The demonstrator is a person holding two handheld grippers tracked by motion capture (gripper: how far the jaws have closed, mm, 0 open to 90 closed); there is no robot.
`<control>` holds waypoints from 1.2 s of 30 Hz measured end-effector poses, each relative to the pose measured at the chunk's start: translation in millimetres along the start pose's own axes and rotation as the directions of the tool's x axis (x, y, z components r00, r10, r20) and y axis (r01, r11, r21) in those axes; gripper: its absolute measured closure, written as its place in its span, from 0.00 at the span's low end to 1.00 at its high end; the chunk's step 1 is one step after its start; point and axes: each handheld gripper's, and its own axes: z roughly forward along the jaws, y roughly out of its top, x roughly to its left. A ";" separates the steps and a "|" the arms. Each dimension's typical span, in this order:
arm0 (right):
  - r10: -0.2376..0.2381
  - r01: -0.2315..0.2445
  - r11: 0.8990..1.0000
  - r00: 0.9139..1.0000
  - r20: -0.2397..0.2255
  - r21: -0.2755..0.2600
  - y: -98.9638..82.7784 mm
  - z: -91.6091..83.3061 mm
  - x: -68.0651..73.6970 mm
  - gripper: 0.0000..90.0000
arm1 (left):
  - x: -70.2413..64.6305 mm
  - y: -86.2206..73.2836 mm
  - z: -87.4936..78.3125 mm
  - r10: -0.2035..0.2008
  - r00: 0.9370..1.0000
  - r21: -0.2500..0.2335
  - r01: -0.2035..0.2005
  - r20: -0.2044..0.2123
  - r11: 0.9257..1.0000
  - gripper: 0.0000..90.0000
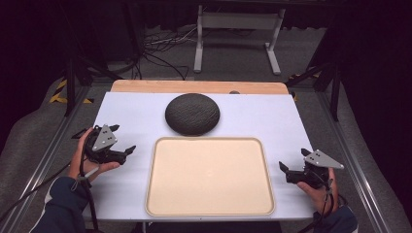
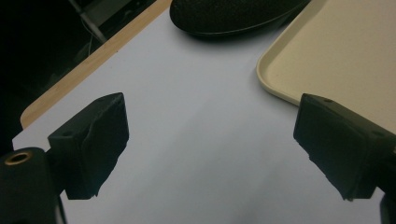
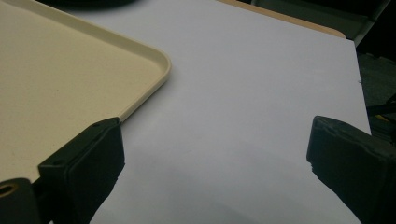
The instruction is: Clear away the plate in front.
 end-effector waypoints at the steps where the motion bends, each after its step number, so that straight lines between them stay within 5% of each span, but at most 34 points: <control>1: 0.000 0.000 1.000 1.000 0.000 0.000 0.0 0.0 0.1 0.05 | 1.9 3.3 3.1 -0.001 1.000 -0.002 0.001 0.011 1.000 0.13; 10: -0.002 0.002 1.000 1.000 -0.002 0.009 -0.4 2.0 1.2 0.05 | 5.5 36.4 32.7 0.064 0.996 0.026 -0.066 0.054 0.997 0.15; 14: -0.001 0.001 1.000 1.000 0.000 0.011 -1.2 2.6 0.8 0.05 | 4.5 54.1 53.2 0.118 0.990 0.054 -0.123 0.080 0.991 0.16; 20: -0.002 0.002 1.000 1.000 -0.001 0.011 -1.4 3.1 0.9 0.05 | 5.7 69.8 73.2 0.166 0.984 0.098 -0.172 0.063 0.980 0.17; 23: -0.003 0.003 1.000 1.000 -0.002 0.015 -1.9 3.7 0.9 0.05 | 6.3 76.2 87.5 0.217 0.975 0.138 -0.222 0.052 0.965 0.17; 28: -0.002 0.002 1.000 1.000 -0.003 0.017 -2.8 4.1 0.9 0.05 | 7.1 78.6 103.8 0.263 0.963 0.156 -0.268 0.051 0.951 0.19; 31: -0.001 0.001 1.000 1.000 -0.003 0.018 -3.2 4.0 0.7 0.05 | 6.5 74.2 117.9 0.326 0.943 0.213 -0.332 0.061 0.919 0.20; 36: -0.001 0.001 1.000 1.000 -0.003 0.019 -3.2 4.3 0.6 0.05 | 3.8 74.5 124.7 0.368 0.928 0.191 -0.372 0.058 0.908 0.23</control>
